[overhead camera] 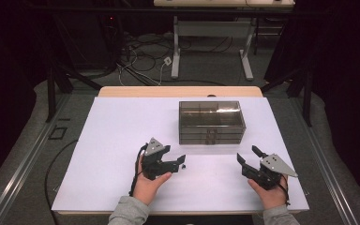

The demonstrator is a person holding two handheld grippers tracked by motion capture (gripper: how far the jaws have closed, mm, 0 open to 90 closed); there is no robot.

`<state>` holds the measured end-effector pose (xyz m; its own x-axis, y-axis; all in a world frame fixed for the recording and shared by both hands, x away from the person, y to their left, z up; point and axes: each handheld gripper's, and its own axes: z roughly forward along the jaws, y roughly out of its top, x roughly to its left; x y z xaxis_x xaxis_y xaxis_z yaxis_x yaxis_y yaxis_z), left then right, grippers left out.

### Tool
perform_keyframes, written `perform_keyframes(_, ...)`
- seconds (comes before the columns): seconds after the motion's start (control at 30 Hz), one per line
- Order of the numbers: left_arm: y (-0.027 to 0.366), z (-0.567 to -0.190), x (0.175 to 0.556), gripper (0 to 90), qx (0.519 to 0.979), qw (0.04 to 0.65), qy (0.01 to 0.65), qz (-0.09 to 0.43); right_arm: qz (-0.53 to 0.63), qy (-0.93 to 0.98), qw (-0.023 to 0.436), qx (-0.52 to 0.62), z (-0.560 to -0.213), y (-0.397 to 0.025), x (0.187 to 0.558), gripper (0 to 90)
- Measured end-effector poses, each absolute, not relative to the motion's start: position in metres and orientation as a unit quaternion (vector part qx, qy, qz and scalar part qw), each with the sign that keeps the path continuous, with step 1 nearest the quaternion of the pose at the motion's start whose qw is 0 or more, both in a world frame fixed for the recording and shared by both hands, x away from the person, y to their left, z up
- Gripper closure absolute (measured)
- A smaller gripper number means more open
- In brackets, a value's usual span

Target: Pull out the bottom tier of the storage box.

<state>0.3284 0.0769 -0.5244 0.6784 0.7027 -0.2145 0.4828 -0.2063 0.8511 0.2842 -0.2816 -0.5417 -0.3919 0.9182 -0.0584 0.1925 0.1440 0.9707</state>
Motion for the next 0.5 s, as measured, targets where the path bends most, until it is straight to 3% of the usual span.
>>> perform_keyframes(0.27,0.064,-0.532,0.327,32.2,0.774,0.484,0.396,0.097,0.504,0.663,0.362,0.419,-0.542,-0.283,0.284,33.9)
perform_keyframes(0.5,0.058,-0.548,0.324,46.2,0.776,0.458,0.429,0.053,0.506,0.664,0.357,0.419,-0.542,-0.281,0.283,34.1)
